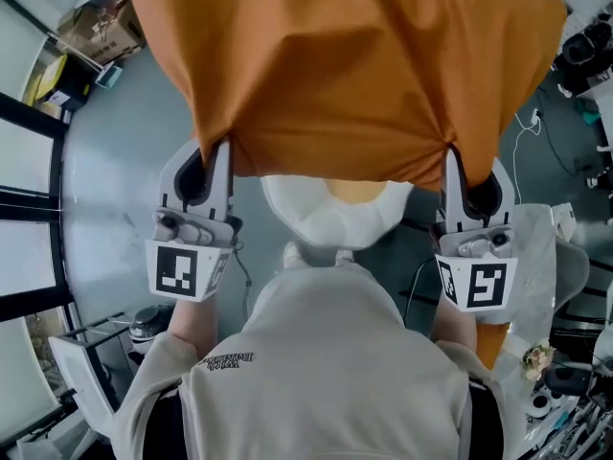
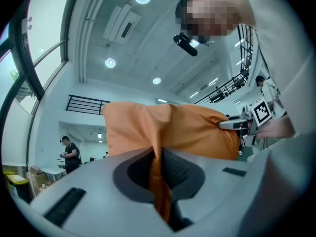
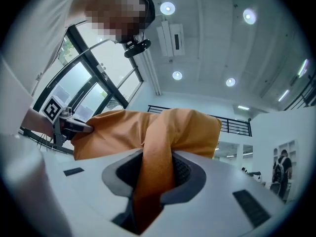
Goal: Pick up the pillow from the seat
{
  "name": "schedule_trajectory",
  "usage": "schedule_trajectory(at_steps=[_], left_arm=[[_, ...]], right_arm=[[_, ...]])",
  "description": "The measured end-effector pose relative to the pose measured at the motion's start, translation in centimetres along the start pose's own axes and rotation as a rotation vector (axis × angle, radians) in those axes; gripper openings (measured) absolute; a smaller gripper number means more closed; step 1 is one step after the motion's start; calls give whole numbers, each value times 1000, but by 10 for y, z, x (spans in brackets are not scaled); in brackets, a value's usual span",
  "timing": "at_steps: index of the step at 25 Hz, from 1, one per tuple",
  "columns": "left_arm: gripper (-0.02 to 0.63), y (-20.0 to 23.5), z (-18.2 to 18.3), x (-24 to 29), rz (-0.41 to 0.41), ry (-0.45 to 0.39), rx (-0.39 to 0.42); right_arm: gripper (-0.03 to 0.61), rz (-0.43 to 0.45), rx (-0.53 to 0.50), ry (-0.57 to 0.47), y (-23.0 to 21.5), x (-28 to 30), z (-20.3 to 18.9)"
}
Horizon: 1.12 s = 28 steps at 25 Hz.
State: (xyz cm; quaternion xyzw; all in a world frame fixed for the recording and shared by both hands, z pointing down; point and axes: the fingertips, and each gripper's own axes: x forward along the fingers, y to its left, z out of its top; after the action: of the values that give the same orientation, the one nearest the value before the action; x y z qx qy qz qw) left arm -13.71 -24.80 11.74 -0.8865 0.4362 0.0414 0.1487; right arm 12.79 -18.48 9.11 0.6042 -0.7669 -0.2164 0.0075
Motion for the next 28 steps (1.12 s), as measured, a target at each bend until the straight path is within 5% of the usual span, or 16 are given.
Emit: schedule_trajectory(at_steps=[6,28], left_arm=[[20,-8,14,-18,18,-69,5],[20,-24,12,-8,-6,-58,-23]], right_arm=[[121,-16,-43,-74,-2,-15,20],[129,-71,-46,-24,-22,-25,3]])
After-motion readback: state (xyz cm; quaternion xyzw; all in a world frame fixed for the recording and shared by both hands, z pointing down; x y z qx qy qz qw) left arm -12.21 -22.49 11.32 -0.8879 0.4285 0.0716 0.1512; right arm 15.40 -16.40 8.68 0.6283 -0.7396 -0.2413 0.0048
